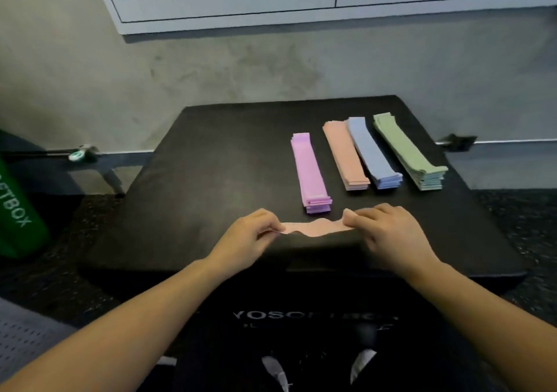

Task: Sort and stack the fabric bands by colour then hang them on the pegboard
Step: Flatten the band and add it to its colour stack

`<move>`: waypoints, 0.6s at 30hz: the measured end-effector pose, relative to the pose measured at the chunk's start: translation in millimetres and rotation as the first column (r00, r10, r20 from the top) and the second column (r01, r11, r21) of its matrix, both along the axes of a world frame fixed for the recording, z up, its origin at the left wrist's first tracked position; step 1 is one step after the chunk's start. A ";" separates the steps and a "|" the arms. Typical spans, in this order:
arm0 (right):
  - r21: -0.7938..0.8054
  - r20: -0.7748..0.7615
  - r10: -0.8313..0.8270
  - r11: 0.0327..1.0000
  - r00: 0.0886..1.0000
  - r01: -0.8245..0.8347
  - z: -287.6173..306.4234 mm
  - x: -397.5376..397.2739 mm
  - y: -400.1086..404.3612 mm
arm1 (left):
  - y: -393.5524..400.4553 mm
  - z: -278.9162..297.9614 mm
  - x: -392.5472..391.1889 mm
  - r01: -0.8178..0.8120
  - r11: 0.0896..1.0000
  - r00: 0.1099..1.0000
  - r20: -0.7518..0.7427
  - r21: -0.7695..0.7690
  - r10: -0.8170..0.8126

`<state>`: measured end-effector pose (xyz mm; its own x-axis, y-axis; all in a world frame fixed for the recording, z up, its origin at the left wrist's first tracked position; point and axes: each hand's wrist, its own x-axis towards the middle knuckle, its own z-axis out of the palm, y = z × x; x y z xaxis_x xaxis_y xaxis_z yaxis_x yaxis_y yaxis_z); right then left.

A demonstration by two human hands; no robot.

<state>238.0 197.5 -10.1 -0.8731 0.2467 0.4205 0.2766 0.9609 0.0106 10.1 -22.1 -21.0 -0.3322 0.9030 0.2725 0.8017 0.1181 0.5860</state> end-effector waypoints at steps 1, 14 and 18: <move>-0.006 0.010 -0.031 0.999 0.999 0.031 -2.8 5.4 5.4 | 11.0 -1.8 2.3 0.029 1.000 0.997 -0.079 0.003 -0.028; -0.447 0.120 -0.088 0.885 0.989 0.133 -65.8 43.0 4.2 | 35.4 -42.9 5.6 0.146 0.977 0.877 -0.436 -0.155 -0.201; -0.618 -0.038 -0.332 0.749 0.942 0.239 -61.4 41.5 -1.2 | 30.9 -42.1 15.2 0.052 0.984 0.955 -0.278 -0.168 -0.098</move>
